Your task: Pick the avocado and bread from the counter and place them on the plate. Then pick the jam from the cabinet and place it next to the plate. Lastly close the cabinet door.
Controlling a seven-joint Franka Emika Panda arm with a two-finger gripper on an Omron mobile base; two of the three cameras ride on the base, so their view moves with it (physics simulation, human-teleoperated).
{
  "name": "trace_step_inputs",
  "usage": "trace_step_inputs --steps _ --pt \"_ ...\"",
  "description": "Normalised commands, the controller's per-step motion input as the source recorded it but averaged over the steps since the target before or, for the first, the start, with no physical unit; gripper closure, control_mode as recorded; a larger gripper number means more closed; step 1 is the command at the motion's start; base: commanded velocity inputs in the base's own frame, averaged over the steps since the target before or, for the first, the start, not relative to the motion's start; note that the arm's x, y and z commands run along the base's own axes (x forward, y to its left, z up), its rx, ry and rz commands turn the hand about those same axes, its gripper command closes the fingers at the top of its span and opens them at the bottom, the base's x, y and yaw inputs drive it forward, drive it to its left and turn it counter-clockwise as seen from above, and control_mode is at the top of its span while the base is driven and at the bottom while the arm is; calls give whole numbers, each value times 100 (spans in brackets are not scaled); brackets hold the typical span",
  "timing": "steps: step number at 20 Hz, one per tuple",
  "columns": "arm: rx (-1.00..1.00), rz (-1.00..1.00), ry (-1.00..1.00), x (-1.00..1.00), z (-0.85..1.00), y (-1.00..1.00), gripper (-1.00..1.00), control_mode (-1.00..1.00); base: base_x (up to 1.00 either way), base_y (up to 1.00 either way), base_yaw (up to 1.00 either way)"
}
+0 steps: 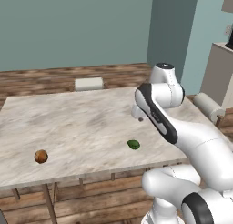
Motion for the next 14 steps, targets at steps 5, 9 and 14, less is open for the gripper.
trace_step_inputs --steps 5,9,14 --pt "0 11 0 0 -25 7 -100 -100 0 0 0" --pt "0 10 0 0 -25 6 -100 -100 0 0 0" --pt "0 5 0 0 -27 1 -100 -100 0 0 0"
